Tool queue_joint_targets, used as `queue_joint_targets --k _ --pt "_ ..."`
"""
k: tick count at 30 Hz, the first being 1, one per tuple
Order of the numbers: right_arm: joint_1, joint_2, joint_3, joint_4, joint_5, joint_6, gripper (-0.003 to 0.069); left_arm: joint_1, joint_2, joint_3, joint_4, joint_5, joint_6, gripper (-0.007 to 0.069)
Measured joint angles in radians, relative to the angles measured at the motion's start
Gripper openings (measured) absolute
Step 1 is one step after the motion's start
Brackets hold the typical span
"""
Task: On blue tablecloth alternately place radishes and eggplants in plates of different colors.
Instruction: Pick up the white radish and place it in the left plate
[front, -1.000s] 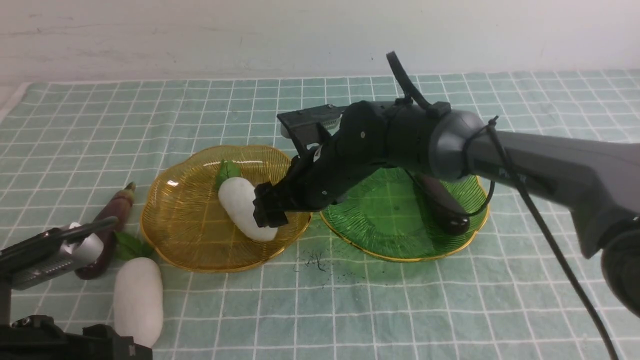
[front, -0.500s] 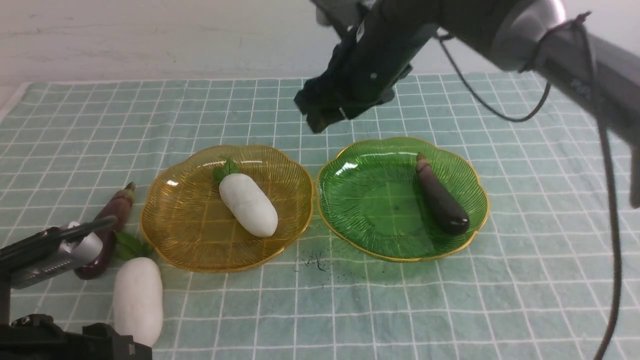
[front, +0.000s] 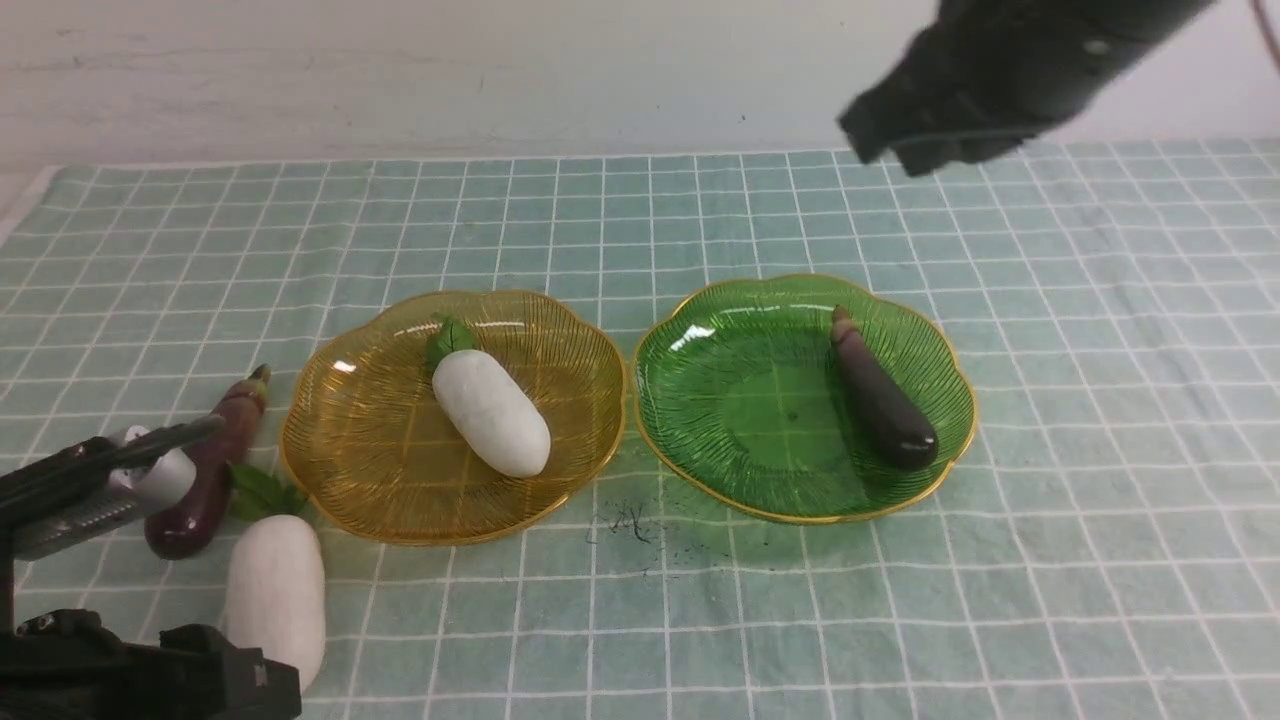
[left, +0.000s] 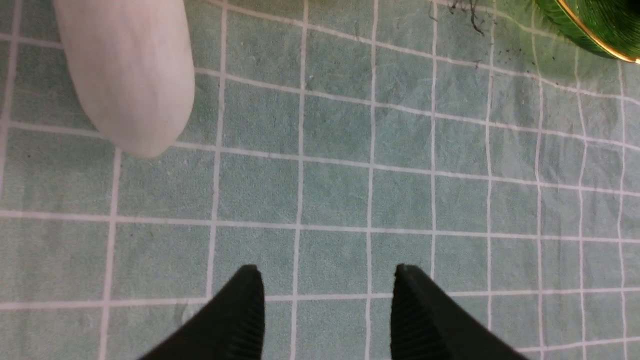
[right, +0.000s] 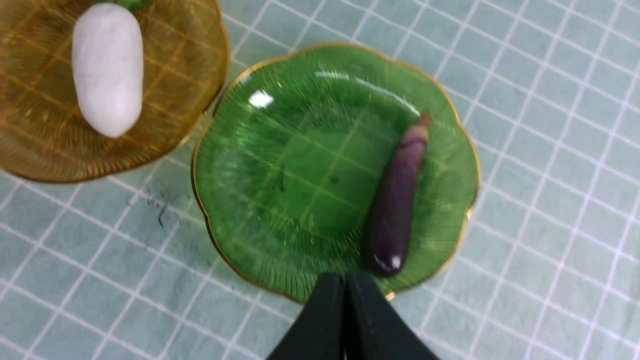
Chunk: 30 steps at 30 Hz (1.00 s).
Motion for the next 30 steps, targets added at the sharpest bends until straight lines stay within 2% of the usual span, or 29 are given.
queue_joint_targets --k 5,13,19,26,30 --pt "0.0 -0.185 0.212 -0.041 0.002 0.048 -0.0015 0.0 0.01 -0.028 0.066 -0.001 -0.04 0.0321" --pt "0.0 -0.434 0.512 -0.047 -0.008 0.094 -0.0015 0.0 0.16 -0.155 0.309 0.026 -0.198 0.0321" --pt "0.0 -0.545 0.662 -0.047 -0.092 0.124 -0.0015 0.0 0.325 -0.165 0.339 -0.043 -0.249 0.0364" --pt "0.0 -0.571 0.695 -0.047 -0.11 0.129 -0.0015 0.0 0.491 -0.191 0.34 -0.106 -0.265 0.0468" --pt "0.0 -0.571 0.695 -0.047 -0.123 0.129 -0.0015 0.0 0.58 -0.197 0.345 -0.144 -0.265 0.0489"
